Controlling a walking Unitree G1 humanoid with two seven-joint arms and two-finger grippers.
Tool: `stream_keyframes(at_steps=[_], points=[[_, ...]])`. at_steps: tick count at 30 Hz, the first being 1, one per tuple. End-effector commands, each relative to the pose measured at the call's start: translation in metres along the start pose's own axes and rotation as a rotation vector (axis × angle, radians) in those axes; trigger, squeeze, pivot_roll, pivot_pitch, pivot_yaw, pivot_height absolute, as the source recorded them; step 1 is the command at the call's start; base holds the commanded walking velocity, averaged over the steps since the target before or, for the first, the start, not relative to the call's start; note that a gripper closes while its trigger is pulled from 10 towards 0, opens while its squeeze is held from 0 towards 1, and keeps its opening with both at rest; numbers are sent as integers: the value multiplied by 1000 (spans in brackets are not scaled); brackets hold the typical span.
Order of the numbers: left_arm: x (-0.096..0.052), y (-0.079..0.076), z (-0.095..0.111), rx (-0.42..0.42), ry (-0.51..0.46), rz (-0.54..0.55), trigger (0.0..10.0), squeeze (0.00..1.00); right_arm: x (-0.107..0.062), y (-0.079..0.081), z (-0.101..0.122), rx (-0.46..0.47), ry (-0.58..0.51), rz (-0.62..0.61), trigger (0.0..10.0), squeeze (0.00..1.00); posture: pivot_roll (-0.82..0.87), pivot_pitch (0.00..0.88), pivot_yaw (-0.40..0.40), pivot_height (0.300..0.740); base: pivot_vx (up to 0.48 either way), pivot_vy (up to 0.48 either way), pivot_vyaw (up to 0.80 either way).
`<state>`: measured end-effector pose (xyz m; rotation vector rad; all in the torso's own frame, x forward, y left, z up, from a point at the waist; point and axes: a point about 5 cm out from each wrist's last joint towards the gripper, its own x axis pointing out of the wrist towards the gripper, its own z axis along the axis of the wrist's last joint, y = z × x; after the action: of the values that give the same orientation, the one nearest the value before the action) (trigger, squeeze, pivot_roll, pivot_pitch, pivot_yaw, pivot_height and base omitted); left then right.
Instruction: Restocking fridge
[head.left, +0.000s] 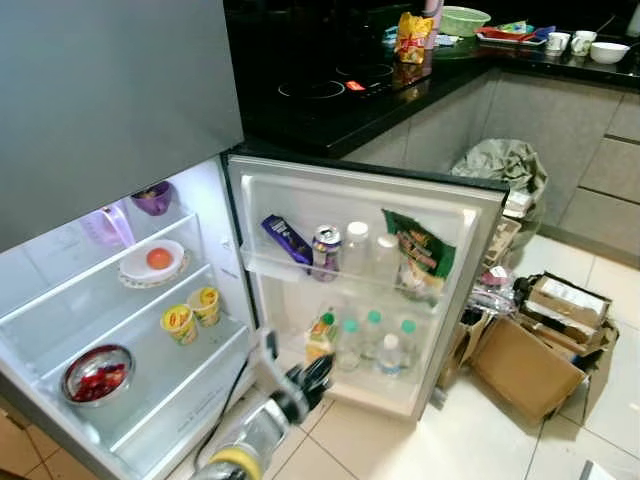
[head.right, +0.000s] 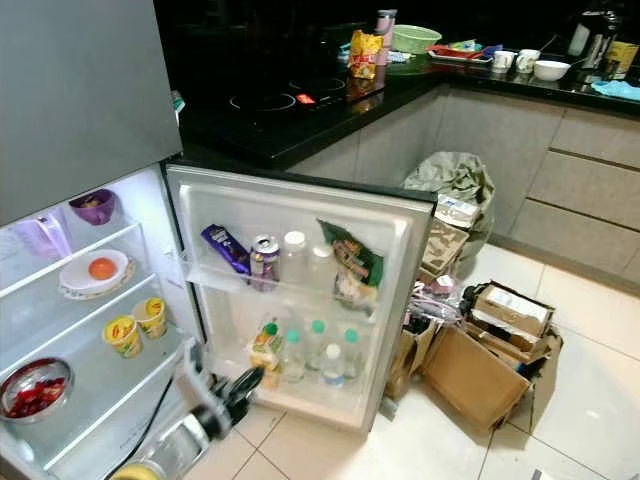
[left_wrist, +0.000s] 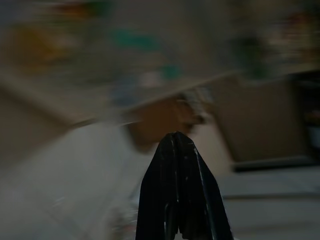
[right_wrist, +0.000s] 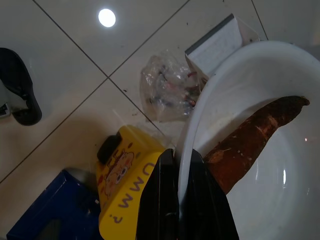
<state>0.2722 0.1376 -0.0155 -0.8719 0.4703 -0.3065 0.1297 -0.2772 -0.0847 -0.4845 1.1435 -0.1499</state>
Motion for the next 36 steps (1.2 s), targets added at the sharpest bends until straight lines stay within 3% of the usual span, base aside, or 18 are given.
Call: stream_keyframes(at_steps=[1, 2, 3, 4, 6, 7, 10, 11, 18, 24, 29, 30, 33, 36], points=[[-15, 20, 3, 7, -24, 119, 10000, 0, 0, 2, 4, -4, -31, 14, 10000, 0, -98, 0, 9, 740, 0, 0, 0], [-15, 20, 3, 7, -24, 119, 10000, 0, 0, 2, 4, -4, -31, 14, 10000, 0, -98, 0, 9, 740, 0, 0, 0], [-26, 33, 3, -1, -42, 205, 10000, 0, 0, 2, 9, 3, -54, 28, 10000, 0, -98, 0, 9, 740, 0, 0, 0], [-26, 33, 3, -1, -42, 205, 10000, 0, 0, 2, 9, 3, -54, 28, 10000, 0, -98, 0, 9, 740, 0, 0, 0], [-44, 51, -2, 3, -40, 323, 10000, 0, 1, 3, 16, 5, -85, 46, 10000, 0, -97, 0, 7, 740, 0, 0, 0], [-44, 51, -2, 3, -40, 323, 10000, 0, 1, 3, 16, 5, -85, 46, 10000, 0, -97, 0, 7, 740, 0, 0, 0], [-69, 71, -19, -9, 8, 459, 10000, 0, 1, 6, 24, 4, -113, 68, 10000, 0, -97, 0, 7, 740, 0, 0, 773], [-69, 71, -19, -9, 8, 459, 10000, 0, 1, 6, 24, 4, -113, 68, 10000, 0, -97, 0, 7, 740, 0, 0, 800], [-109, 91, -62, -7, 152, 653, 10000, 0, 0, 14, 32, -12, -137, 113, 10000, 0, -91, 0, 11, 740, 0, 0, 783], [-119, 93, -78, 74, 266, 702, 10000, 0, 0, 16, 33, -30, -137, 132, 10000, 0, -82, 0, 10, 740, 0, 0, 775], [-120, 94, -78, 134, 291, 715, 10000, 0, 0, 17, 35, -42, -140, 139, 10000, 0, -80, 0, 10, 740, 0, 0, 775], [-120, 94, -77, 193, 319, 727, 10000, 0, 0, 18, 35, -45, -141, 141, 10000, 0, -79, 0, 10, 740, 0, 0, 775], [-119, 95, -76, 262, 350, 744, 10000, 0, 0, 19, 35, -47, -142, 144, 10000, 0, -79, 0, 10, 740, 0, 0, 775], [-118, 94, -74, 284, 343, 752, 10000, 0, 0, 20, 34, -53, -140, 150, 10000, 0, -79, 0, 10, 740, 0, 0, 775]])
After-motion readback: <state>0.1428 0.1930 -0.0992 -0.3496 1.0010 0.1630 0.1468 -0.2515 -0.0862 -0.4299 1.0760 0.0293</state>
